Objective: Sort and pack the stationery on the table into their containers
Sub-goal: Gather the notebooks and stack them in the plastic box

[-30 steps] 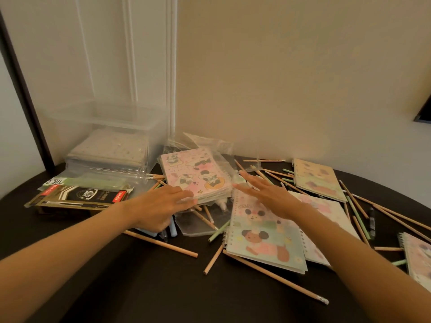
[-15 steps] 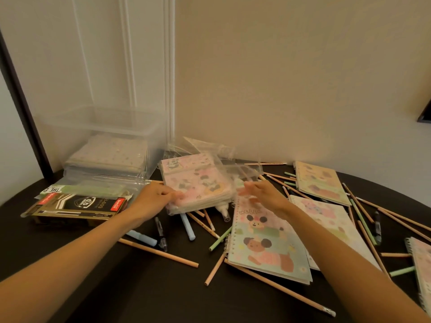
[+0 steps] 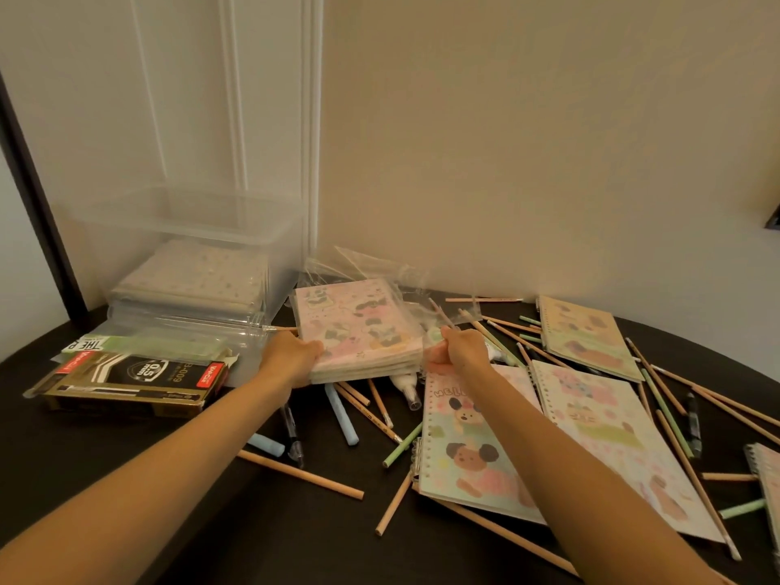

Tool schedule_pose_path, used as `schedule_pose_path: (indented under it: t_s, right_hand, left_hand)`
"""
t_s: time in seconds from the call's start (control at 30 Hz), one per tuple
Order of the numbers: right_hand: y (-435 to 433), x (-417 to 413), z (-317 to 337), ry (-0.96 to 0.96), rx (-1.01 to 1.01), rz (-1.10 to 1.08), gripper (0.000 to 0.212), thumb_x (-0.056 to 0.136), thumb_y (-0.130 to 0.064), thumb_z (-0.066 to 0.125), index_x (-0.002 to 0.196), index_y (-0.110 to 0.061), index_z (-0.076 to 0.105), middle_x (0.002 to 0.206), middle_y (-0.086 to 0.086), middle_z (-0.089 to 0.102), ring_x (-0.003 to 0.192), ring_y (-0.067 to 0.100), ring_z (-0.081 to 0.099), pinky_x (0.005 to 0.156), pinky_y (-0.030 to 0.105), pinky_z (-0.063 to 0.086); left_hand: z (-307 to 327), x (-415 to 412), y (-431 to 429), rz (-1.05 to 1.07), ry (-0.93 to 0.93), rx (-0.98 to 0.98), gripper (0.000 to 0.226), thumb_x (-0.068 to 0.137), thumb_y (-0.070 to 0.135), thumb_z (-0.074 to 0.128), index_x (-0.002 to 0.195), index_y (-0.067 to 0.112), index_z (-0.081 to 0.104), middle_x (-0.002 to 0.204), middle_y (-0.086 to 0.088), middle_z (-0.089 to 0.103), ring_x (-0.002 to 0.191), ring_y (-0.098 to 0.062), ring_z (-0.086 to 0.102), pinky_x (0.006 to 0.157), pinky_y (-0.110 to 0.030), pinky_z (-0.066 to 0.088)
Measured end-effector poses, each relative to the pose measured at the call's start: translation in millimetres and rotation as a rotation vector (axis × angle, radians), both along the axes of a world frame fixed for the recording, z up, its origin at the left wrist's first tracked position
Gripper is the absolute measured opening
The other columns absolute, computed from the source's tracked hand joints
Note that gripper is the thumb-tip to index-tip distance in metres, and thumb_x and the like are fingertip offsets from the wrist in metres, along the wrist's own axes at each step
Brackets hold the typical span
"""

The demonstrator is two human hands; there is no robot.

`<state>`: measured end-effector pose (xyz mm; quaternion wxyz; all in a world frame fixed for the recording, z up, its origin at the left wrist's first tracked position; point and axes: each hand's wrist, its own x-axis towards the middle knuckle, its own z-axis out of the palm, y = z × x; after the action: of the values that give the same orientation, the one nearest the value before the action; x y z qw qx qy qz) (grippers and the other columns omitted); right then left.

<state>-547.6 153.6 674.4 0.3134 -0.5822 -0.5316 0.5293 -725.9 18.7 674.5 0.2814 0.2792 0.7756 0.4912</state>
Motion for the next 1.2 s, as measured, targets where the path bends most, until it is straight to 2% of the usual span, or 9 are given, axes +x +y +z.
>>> schedule_pose_path:
  t_s: [0.17,0.27,0.37,0.5,0.57,0.8,0.97,1.1,1.2]
  right_hand:
    - [-10.6,0.3,17.5,0.278,-0.162,-0.125,0.015,0.090,0.000,0.046,0.102,-0.006,0.053,0.068,0.009,0.050,0.053,0.014,0.046,0.048,0.031,0.052]
    - [-11.3,-1.4,23.0,0.402,-0.236,-0.156,0.016,0.091,0.001,0.042,0.079,-0.006,0.050,0.068,0.009,0.048,0.047,0.013,0.040,0.053,0.029,0.048]
    - [-17.3,-2.7,29.5,0.496,-0.248,-0.118,0.019,0.096,-0.002,0.035,0.096,-0.007,0.054,0.088,0.011,0.052,0.047,0.011,0.046,0.060,0.025,0.046]
    - [-22.6,-6.4,28.5,0.477,-0.184,-0.155,0.036,0.089,0.006,0.045,0.122,-0.005,0.055,0.105,0.015,0.060,0.086,0.018,0.056,0.081,0.028,0.052]
    - [-34.1,-8.5,29.1,0.578,-0.186,-0.171,0.033,0.088,0.003,0.042,0.115,-0.010,0.057,0.104,0.017,0.058,0.072,0.014,0.052,0.075,0.027,0.049]
    - [-62.4,-28.4,33.8,0.866,-0.216,0.012,0.034,0.092,-0.030,0.055,0.116,-0.006,0.056,0.113,0.017,0.060,0.105,0.029,0.059,0.090,0.043,0.052]
    - [-70.0,-46.8,28.0,0.753,-0.173,-0.150,0.061,0.077,0.006,0.064,0.133,-0.002,0.042,0.120,0.019,0.055,0.075,0.021,0.056,0.034,0.020,0.045]
    - [-71.3,-37.7,27.4,0.793,-0.194,-0.220,0.041,0.074,0.010,0.062,0.113,0.002,0.054,0.086,0.013,0.057,0.062,0.019,0.056,0.039,0.023,0.048]
    - [-67.0,-27.3,27.4,0.854,-0.194,-0.193,0.028,0.073,0.009,0.060,0.100,0.002,0.056,0.103,0.017,0.059,0.085,0.028,0.062,0.057,0.032,0.055]
  left_hand:
    - [9.2,-6.2,1.8,-0.002,-0.364,0.071,0.014,0.095,0.016,0.049,0.106,0.008,0.051,0.073,-0.008,0.053,0.054,-0.015,0.045,0.031,-0.013,0.033]
    - [14.6,-8.4,6.6,-0.035,-0.439,0.069,0.014,0.098,0.018,0.041,0.106,0.007,0.045,0.074,-0.011,0.055,0.051,-0.020,0.053,0.031,-0.012,0.031]
    - [19.2,-8.5,9.2,-0.036,-0.499,0.091,0.015,0.099,0.016,0.038,0.107,0.006,0.045,0.077,-0.013,0.054,0.041,-0.020,0.055,0.029,-0.011,0.032]
    - [18.9,-10.1,10.5,-0.045,-0.520,0.100,0.018,0.099,0.016,0.034,0.110,0.006,0.044,0.076,-0.014,0.055,0.030,-0.016,0.053,0.030,-0.010,0.030]
    - [19.1,-10.6,11.3,-0.034,-0.523,0.112,0.018,0.100,0.017,0.032,0.107,0.006,0.045,0.075,-0.013,0.054,0.025,-0.013,0.049,0.031,-0.010,0.029]
    - [19.4,-5.4,8.2,-0.051,-0.511,0.088,0.027,0.101,0.014,0.027,0.081,0.009,0.045,0.075,-0.013,0.055,0.028,-0.014,0.052,0.035,-0.015,0.029]
    - [20.8,6.5,-0.3,-0.119,-0.461,0.067,0.026,0.097,0.004,0.024,0.080,0.010,0.043,0.078,-0.015,0.056,0.061,-0.027,0.055,0.053,-0.022,0.030]
    - [17.9,4.4,-2.2,-0.155,-0.413,0.009,0.015,0.096,0.014,0.034,0.094,0.007,0.047,0.079,-0.015,0.059,0.065,-0.026,0.058,0.055,-0.025,0.040]
    - [16.9,-1.7,7.1,-0.122,-0.396,0.074,0.029,0.095,0.025,0.044,0.117,0.006,0.047,0.084,-0.011,0.058,0.068,-0.021,0.056,0.053,-0.028,0.044]
